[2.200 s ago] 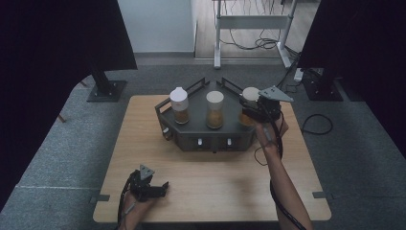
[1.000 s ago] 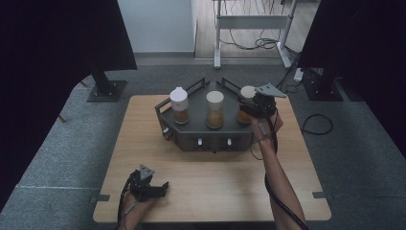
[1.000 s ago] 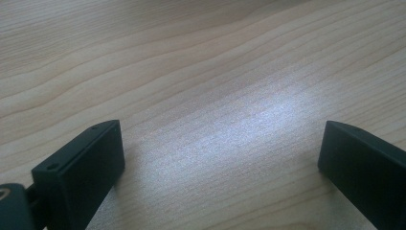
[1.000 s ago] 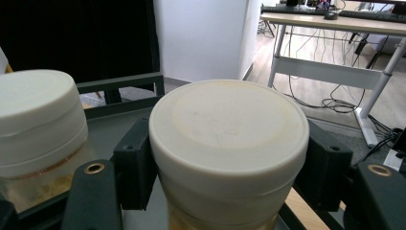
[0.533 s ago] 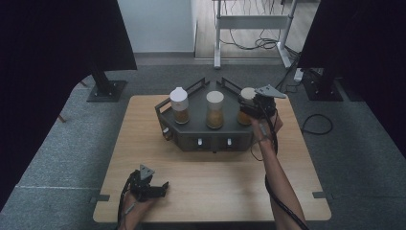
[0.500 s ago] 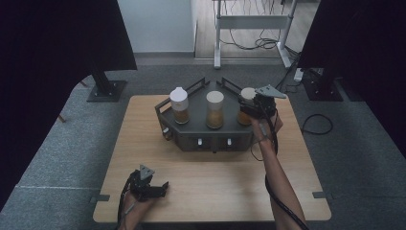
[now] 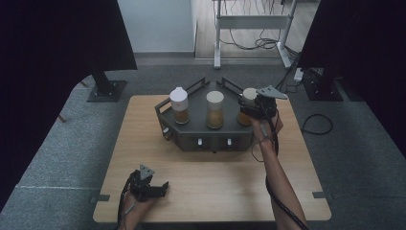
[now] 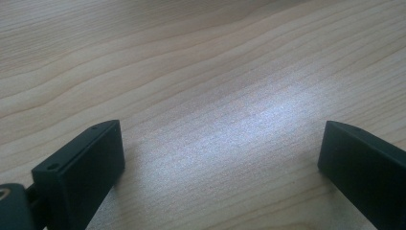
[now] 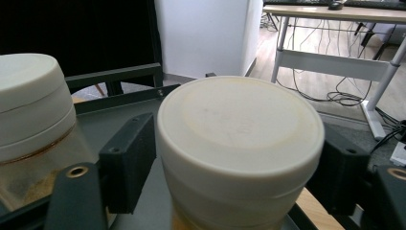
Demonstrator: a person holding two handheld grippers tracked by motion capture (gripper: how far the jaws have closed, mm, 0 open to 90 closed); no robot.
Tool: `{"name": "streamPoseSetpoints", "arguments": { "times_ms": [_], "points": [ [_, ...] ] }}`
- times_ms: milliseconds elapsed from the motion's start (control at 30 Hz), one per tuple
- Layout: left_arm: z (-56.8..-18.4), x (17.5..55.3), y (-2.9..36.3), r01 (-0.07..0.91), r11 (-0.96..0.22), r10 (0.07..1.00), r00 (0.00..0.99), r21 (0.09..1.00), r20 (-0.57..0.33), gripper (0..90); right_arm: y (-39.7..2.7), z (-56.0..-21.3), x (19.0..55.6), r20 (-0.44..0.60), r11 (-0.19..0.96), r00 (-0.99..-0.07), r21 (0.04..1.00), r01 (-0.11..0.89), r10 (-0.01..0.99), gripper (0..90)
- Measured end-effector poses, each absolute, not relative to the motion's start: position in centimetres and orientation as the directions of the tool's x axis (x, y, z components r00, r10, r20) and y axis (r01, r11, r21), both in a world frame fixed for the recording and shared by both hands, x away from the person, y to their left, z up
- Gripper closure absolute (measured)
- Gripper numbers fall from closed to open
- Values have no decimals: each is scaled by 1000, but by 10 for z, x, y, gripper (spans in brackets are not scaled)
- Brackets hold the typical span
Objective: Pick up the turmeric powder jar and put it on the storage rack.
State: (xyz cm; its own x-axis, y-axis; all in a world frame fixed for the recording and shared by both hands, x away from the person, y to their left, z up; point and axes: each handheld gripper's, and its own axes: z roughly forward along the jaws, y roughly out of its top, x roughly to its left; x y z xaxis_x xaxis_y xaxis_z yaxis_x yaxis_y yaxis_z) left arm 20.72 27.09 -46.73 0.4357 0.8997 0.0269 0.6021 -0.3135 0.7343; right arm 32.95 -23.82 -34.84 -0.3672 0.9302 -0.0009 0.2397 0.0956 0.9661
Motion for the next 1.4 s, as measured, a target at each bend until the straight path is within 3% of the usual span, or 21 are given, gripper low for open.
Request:
{"name": "streamPoseSetpoints", "arguments": {
  "times_ms": [300, 433, 1400],
  "points": [
    [-467, 207, 271, 602, -314, 900, 436, 734, 27, 15, -241, -351, 336, 13, 95, -400, 964, 249, 917, 51],
    [-467, 207, 271, 602, -314, 900, 436, 734, 27, 15, -240, -351, 337, 10, 98, -402, 964, 246, 915, 10],
    [-467, 207, 271, 601, -314, 899, 436, 735, 28, 15, -243, -341, 315, -20, 115, -399, 970, 214, 917, 0]
  ]
}}
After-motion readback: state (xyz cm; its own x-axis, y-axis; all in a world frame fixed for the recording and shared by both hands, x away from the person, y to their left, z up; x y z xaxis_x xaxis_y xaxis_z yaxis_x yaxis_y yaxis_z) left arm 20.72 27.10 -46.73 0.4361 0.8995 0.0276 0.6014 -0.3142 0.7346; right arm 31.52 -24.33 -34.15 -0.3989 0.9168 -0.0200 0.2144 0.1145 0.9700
